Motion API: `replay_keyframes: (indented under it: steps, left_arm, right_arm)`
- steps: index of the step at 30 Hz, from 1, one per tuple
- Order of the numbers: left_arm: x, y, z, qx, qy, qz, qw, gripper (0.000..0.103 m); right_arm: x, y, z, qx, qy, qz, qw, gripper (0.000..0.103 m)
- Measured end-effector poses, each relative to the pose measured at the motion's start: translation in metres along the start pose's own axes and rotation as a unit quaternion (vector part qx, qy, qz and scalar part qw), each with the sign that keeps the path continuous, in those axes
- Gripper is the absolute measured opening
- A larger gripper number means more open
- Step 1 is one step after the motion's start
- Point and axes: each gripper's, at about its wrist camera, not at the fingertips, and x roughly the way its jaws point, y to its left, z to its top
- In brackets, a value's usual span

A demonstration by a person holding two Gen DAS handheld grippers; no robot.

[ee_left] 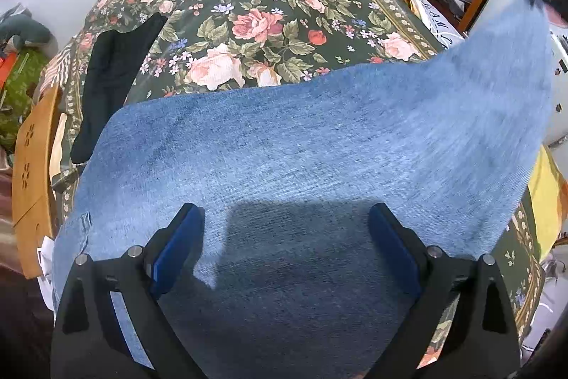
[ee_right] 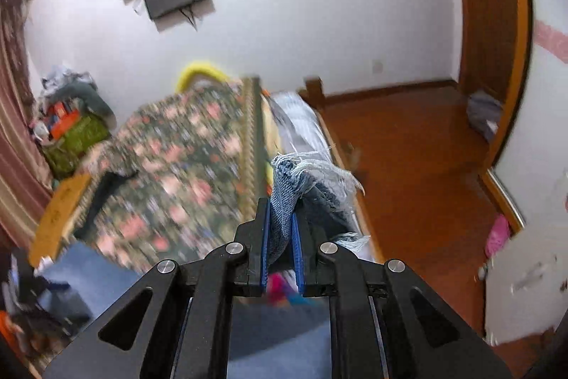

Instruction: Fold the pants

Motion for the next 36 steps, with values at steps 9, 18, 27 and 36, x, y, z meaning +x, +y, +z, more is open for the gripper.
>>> replay_keyframes:
  steps: [9, 18, 27, 36]
  left_arm:
    - [-0.003, -0.004, -0.005, -0.003, -0.012, 0.003, 0.9999, 0.096]
    - [-0.014, 0.002, -0.011, -0.008, -0.031, 0.001, 0.9995, 0.096]
    - [-0.076, 0.055, -0.027, -0.056, -0.127, 0.034, 0.9898, 0.096]
    - [-0.130, 0.178, -0.076, -0.152, -0.180, 0.095, 0.9672, 0.096]
  right_arm:
    - [0.025, -0.046, -0.089, 0.024, 0.097, -0.039, 0.994, 0.010]
    - [0.015, -0.052, -0.127, 0.012, 0.159, -0.111, 0.981, 0.029]
    - [-0.038, 0.030, -0.084, -0.067, 0.071, -0.087, 0.991, 0.053]
    - [-0.028, 0.177, -0.052, -0.152, 0.000, 0.034, 0.988, 0.061]
